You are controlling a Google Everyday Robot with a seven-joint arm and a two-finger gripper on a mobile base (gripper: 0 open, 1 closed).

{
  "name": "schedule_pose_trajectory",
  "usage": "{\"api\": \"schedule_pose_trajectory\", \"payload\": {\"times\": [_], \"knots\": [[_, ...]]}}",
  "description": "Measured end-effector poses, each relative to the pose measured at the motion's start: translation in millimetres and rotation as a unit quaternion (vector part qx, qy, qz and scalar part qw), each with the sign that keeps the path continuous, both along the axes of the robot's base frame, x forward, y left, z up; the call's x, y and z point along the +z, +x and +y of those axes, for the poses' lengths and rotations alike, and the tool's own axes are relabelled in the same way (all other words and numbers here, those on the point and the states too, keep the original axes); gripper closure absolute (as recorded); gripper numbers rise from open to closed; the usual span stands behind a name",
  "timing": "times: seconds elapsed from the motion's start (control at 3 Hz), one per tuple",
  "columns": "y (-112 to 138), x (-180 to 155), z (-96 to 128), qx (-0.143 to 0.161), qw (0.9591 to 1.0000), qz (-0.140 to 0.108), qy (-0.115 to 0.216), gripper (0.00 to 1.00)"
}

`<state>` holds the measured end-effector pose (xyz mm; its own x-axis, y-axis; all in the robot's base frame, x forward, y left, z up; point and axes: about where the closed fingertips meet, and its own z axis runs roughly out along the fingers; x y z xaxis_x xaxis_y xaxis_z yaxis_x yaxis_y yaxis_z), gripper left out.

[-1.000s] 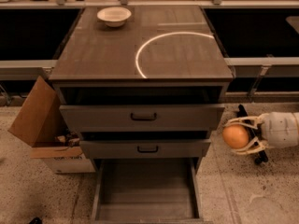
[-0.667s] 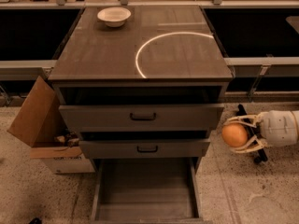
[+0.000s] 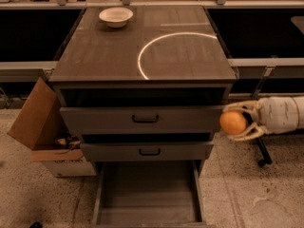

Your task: Pick orange from bottom drawer and place on counter

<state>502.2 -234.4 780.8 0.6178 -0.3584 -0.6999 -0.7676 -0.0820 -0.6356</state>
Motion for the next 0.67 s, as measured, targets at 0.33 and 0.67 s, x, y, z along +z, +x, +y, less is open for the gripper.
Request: {"api": "schedule_pose_trajectory", "payload": {"times": [0.33,0.67], "knots": [[40.8,74.1,5.0,-0.01,0.9997,-0.023,0.005,1.0],[80.4,120.6,17.7,-0.046,0.9989,-0.008,0.003,1.0]]}}
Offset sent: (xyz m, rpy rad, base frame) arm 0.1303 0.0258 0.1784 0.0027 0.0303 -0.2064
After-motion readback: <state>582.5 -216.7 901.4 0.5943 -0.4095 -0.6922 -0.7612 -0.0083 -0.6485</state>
